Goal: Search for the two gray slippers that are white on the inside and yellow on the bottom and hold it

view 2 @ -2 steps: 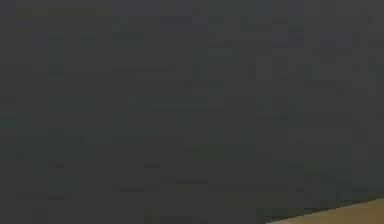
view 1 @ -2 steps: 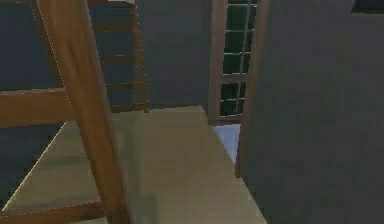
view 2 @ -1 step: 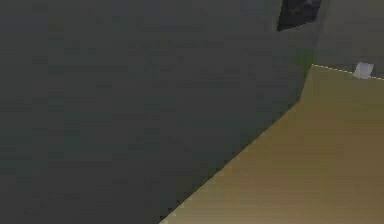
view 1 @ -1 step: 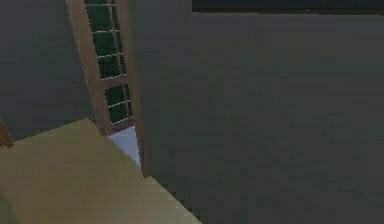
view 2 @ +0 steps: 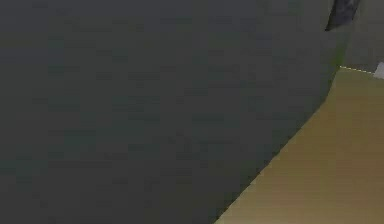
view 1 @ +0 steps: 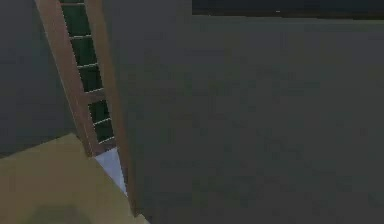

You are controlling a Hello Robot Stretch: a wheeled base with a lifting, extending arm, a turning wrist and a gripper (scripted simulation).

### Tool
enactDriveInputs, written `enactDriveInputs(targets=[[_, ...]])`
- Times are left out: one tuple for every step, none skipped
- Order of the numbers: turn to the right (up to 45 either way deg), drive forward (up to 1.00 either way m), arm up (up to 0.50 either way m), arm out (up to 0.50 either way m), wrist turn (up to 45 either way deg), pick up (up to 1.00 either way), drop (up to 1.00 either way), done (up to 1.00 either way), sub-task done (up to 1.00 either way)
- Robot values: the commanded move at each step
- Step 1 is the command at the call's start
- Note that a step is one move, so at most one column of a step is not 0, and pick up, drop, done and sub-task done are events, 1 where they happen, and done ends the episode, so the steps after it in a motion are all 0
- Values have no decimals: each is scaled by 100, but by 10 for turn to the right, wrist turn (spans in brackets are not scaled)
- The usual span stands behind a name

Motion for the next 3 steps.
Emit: enactDriveInputs(targets=[[-420,0,0,0,0,0,0,0,0],[0,100,0,0,0,0,0,0,0],[-60,0,0,0,0,0,0,0,0]])
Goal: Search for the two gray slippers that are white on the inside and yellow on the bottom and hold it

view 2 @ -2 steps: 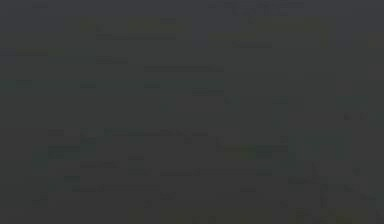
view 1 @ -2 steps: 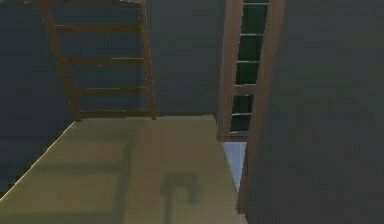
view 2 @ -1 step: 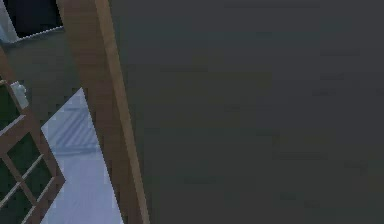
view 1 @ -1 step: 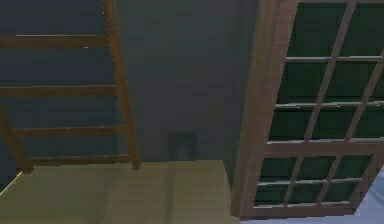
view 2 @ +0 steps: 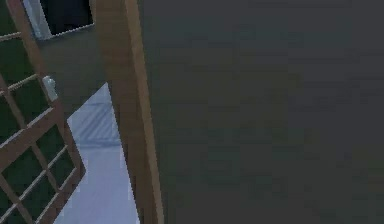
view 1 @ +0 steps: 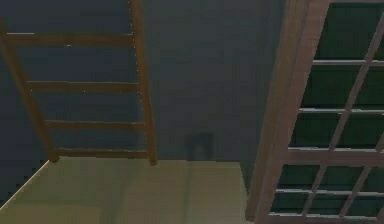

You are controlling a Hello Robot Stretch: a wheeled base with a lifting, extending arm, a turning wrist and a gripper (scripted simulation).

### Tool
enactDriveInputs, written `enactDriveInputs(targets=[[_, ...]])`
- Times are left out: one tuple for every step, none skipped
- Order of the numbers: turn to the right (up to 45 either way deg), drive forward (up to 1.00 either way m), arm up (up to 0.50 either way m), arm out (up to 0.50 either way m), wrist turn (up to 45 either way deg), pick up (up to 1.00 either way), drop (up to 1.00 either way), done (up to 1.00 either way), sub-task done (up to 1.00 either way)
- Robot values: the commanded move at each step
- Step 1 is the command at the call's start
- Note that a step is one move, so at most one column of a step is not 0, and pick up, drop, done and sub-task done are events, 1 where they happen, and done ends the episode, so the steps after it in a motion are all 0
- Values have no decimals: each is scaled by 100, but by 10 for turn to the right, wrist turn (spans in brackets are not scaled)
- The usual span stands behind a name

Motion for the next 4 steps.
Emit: enactDriveInputs(targets=[[0,25,0,0,0,0,0,0,0],[390,0,0,0,0,0,0,0,0],[30,0,0,0,0,0,0,0,0],[0,25,0,0,0,0,0,0,0]])
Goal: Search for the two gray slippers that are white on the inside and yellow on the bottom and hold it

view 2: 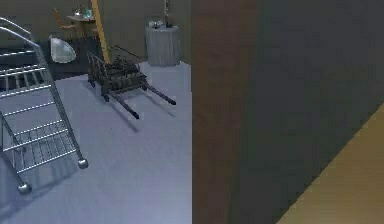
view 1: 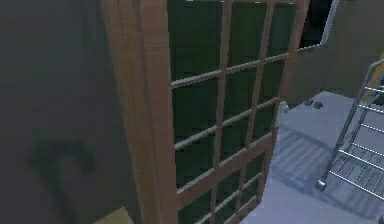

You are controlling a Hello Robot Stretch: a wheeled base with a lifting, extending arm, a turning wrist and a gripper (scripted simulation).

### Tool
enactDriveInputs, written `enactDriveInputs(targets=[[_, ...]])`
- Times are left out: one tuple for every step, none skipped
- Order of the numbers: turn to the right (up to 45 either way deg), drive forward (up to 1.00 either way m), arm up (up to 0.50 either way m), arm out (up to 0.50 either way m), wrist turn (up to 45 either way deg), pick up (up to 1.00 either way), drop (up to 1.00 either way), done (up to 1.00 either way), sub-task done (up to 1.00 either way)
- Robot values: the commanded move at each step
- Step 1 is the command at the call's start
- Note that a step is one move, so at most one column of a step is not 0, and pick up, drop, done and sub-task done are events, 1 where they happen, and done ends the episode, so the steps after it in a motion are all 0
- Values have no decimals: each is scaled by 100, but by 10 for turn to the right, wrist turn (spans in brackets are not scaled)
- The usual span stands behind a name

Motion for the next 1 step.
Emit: enactDriveInputs(targets=[[330,0,0,0,0,0,0,0,0]])
